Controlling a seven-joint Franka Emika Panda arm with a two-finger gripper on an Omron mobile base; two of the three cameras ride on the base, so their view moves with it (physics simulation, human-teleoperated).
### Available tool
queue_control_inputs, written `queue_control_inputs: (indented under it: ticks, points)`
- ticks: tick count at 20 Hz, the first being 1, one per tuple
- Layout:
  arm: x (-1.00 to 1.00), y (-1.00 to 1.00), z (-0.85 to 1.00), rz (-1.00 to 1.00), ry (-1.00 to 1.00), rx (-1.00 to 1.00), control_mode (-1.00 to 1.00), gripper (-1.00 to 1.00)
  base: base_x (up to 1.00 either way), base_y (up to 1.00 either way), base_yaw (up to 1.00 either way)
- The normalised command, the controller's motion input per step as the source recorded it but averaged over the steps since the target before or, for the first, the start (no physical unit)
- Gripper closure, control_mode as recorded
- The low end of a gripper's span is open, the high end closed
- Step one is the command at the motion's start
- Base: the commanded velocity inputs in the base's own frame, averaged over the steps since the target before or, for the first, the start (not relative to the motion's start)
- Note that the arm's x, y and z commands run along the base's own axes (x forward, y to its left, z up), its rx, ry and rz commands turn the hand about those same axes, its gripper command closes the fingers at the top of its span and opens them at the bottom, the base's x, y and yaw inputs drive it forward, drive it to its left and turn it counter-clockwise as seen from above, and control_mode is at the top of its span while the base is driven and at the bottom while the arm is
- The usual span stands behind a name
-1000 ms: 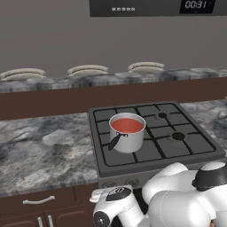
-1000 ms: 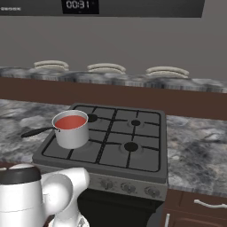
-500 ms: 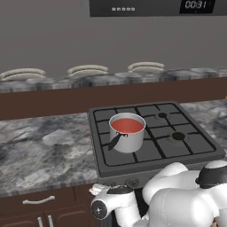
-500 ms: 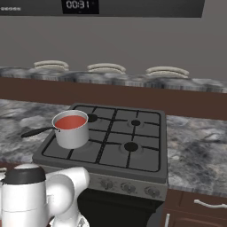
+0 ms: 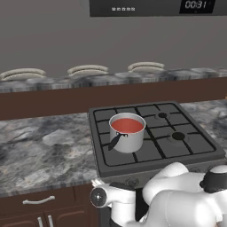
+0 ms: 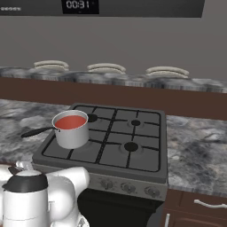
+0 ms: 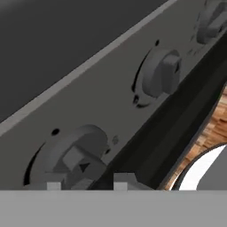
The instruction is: Wait until the marinara sauce is simmered to a deep red color and then turn off the stove.
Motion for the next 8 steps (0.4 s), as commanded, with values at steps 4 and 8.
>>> queue_control_inputs:
  ticks: [4, 8]
  points:
    - [0.00, -0.48, -0.28, -0.27, -0.09, 0.43, -1.00, 1.00, 0.00, 0.00, 0.00]
    - [0.00, -0.77, -0.41, -0.30, -0.20, 0.38, -1.00, 1.00, 0.00, 0.00, 0.00]
